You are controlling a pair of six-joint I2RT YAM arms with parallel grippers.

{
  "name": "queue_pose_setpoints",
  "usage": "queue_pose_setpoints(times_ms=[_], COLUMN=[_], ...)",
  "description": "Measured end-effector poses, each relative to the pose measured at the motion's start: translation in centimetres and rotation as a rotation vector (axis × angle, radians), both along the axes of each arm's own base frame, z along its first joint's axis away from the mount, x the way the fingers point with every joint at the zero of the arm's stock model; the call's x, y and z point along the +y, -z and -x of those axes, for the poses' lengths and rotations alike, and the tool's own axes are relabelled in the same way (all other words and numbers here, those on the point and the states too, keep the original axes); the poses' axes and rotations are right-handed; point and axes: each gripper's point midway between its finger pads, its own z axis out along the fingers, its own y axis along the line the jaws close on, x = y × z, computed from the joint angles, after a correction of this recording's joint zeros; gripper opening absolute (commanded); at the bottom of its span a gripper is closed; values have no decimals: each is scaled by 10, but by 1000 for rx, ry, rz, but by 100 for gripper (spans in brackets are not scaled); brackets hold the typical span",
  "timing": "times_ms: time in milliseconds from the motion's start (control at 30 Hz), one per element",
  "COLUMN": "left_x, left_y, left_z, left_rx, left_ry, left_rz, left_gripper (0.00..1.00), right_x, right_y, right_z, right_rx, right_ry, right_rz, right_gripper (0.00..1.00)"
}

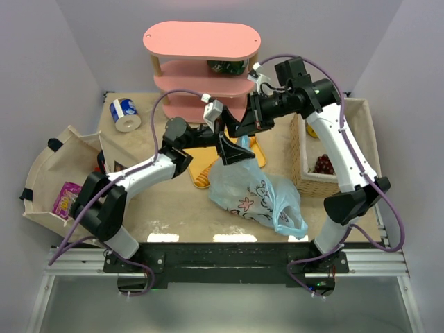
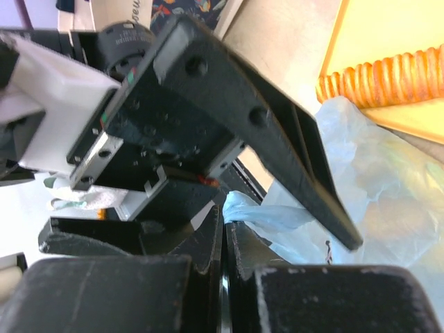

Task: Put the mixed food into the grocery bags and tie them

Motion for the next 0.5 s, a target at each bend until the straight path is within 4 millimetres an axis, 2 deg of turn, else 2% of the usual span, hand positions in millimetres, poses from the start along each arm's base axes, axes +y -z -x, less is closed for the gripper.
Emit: queue_pose_setpoints(times_ms=[167,367,500], left_x=[-1,3,2], left_y=[0,28,35], left_z=[7,16,24], left_rx=[9,93,131], left_ry=[17,24,33], left_rz=[21,2,11], left_gripper=[97,87,82], right_x=[5,7,8], right_y=[-6,-9,-3], right_z=[-8,-15,-21], right_rx=[-18,-27,-12], right_ry=[21,48,68], right_rz=[-27,-45,-47], right_gripper=[0,0,0])
